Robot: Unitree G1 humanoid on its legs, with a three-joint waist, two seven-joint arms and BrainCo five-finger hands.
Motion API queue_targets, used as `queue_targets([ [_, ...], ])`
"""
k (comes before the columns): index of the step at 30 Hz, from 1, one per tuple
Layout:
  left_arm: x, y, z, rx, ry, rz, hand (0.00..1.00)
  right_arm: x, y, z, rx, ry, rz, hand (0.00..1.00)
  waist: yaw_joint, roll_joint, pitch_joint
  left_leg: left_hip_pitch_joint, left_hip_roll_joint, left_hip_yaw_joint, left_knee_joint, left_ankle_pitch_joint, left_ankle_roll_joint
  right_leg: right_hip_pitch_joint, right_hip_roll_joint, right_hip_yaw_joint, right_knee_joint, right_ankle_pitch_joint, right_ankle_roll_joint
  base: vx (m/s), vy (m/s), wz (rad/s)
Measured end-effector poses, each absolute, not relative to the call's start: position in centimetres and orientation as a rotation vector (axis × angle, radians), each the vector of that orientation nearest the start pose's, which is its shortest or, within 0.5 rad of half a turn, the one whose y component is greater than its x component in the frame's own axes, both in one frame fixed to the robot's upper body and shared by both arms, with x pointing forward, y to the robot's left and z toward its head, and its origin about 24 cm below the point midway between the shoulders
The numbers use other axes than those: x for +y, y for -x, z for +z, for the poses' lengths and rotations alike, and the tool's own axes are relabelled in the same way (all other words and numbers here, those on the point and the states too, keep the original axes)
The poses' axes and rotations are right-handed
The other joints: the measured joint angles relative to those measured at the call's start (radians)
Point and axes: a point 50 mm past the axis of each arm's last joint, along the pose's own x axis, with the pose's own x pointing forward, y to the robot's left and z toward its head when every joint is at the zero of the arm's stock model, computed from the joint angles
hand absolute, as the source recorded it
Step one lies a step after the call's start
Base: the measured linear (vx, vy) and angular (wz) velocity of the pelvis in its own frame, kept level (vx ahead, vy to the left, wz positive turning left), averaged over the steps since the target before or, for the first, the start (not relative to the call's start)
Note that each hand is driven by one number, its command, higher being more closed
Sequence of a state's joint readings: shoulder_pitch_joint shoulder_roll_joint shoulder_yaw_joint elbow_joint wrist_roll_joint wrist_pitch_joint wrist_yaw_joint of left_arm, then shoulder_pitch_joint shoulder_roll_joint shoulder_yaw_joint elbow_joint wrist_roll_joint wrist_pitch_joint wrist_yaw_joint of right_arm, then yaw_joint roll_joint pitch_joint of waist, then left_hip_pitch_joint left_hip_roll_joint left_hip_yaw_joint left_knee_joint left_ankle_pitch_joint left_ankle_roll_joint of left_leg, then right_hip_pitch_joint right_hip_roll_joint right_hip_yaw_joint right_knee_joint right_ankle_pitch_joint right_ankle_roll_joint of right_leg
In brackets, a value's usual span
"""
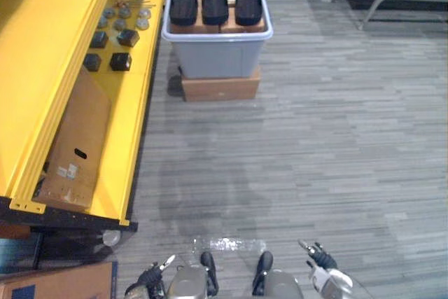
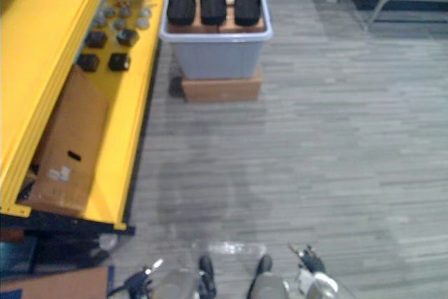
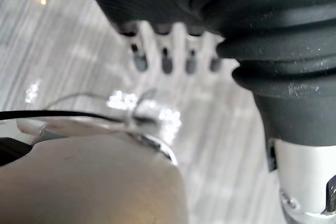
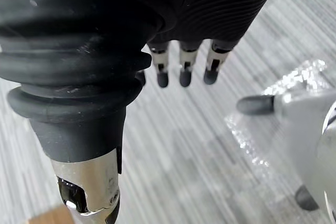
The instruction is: Walk over and take plastic housings, then place them on the shelf
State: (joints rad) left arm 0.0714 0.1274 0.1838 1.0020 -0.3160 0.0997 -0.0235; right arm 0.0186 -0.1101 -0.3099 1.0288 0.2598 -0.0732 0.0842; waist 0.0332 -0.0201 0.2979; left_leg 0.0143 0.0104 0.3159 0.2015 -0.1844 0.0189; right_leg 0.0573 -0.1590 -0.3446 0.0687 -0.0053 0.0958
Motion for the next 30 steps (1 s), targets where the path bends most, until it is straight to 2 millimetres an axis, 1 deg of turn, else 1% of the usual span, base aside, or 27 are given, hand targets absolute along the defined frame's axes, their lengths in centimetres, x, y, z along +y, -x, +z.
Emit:
queue_targets([
  [1, 21.9, -9.2, -15.8, 1.110, 0.300, 0.391, 0.00, -23.0, -11.7, -14.7, 0.905, -0.295, -0.400, 0.00, 0.002, 0.000, -0.015, 0.025, 0.003, 0.004, -0.004, -0.006, -0.005, 0.026, 0.004, 0.005, -0.014, 0.000, 0.000, 0.03, -0.001, -0.09],
  [4, 21.7, -9.0, -15.9, 1.112, 0.302, 0.390, 0.00, -23.1, -10.9, -14.9, 0.924, -0.294, -0.400, 0.00, 0.003, 0.002, -0.050, 0.034, 0.006, 0.004, -0.010, -0.008, -0.005, 0.036, 0.006, 0.003, -0.026, 0.001, 0.000, 0.05, 0.002, -0.04],
  [7, 21.6, -8.9, -15.9, 1.115, 0.302, 0.378, 0.00, -22.9, -10.5, -15.0, 0.938, -0.298, -0.374, 0.00, 0.001, 0.006, -0.057, 0.059, 0.005, -0.003, -0.017, -0.008, -0.005, 0.067, 0.007, -0.008, -0.033, 0.001, 0.000, 0.01, -0.007, 0.06],
  [11, 21.4, -8.7, -16.0, 1.123, 0.323, 0.346, 0.00, -22.8, -10.3, -15.1, 0.951, -0.283, -0.359, 0.00, 0.002, 0.009, -0.077, 0.057, 0.000, -0.009, -0.020, -0.004, -0.001, 0.066, 0.003, -0.013, -0.033, 0.002, 0.002, -0.02, 0.007, 0.05],
  [14, 21.3, -8.1, -16.2, 1.142, 0.325, 0.346, 0.00, -22.8, -9.7, -15.3, 0.968, -0.284, -0.366, 0.00, 0.002, 0.010, -0.093, 0.060, -0.014, -0.028, -0.048, 0.011, 0.013, 0.066, 0.001, -0.030, -0.035, 0.003, 0.004, -0.03, 0.012, 0.17],
  [16, 21.3, -7.9, -16.2, 1.142, 0.323, 0.346, 0.00, -22.7, -9.2, -15.4, 0.983, -0.287, -0.372, 0.00, 0.003, 0.005, -0.099, 0.076, -0.028, -0.033, -0.086, 0.035, 0.016, 0.069, -0.006, -0.037, -0.039, 0.005, 0.007, -0.03, 0.025, 0.14],
  [18, 21.4, -7.2, -16.3, 1.150, 0.336, 0.368, 0.00, -22.3, -8.9, -15.7, 1.010, -0.304, -0.368, 0.00, 0.003, -0.001, -0.107, 0.101, -0.040, -0.033, -0.142, 0.064, 0.017, 0.072, -0.013, -0.037, -0.045, 0.008, 0.009, -0.02, 0.034, 0.01],
  [21, 21.5, -6.4, -16.4, 1.158, 0.341, 0.382, 0.00, -21.5, -8.1, -16.0, 1.043, -0.333, -0.354, 0.00, 0.005, -0.006, -0.114, 0.140, -0.047, -0.030, -0.192, 0.083, 0.016, 0.089, -0.014, -0.038, -0.053, 0.009, 0.010, 0.00, 0.013, -0.02],
  [24, 21.5, -6.3, -16.5, 1.165, 0.340, 0.384, 0.00, -21.2, -8.1, -16.1, 1.051, -0.345, -0.346, 0.00, 0.004, -0.007, -0.115, 0.144, -0.052, -0.030, -0.202, 0.087, 0.016, 0.097, -0.015, -0.038, -0.062, 0.013, 0.016, 0.00, 0.000, 0.00],
  [27, 21.6, -6.3, -16.4, 1.164, 0.337, 0.385, 0.00, -20.9, -7.9, -16.3, 1.089, -0.363, -0.338, 0.00, 0.005, -0.015, -0.109, 0.133, -0.053, -0.028, -0.179, 0.075, 0.018, 0.092, -0.021, -0.037, -0.061, 0.014, 0.018, 0.00, 0.000, 0.00],
  [28, 21.8, -6.4, -16.4, 1.161, 0.338, 0.390, 0.00, -20.7, -8.1, -16.3, 1.100, -0.377, -0.323, 0.00, 0.005, -0.021, -0.107, 0.105, -0.045, -0.026, -0.131, 0.049, 0.023, 0.078, -0.024, -0.037, -0.045, 0.013, 0.018, -0.01, 0.028, -0.07],
  [29, 21.9, -6.5, -16.4, 1.158, 0.339, 0.392, 0.00, -20.6, -8.5, -16.3, 1.100, -0.390, -0.312, 0.00, 0.007, -0.023, -0.104, 0.073, -0.037, -0.020, -0.076, 0.013, 0.030, 0.055, -0.033, -0.036, -0.006, -0.007, 0.025, -0.01, 0.031, -0.06],
  [30, 21.9, -6.5, -16.4, 1.163, 0.342, 0.391, 0.00, -20.5, -8.8, -16.2, 1.100, -0.408, -0.315, 0.00, 0.007, -0.020, -0.102, 0.041, -0.027, -0.020, -0.017, -0.029, 0.038, 0.019, -0.048, -0.034, 0.069, -0.036, 0.045, -0.03, 0.068, -0.02],
])
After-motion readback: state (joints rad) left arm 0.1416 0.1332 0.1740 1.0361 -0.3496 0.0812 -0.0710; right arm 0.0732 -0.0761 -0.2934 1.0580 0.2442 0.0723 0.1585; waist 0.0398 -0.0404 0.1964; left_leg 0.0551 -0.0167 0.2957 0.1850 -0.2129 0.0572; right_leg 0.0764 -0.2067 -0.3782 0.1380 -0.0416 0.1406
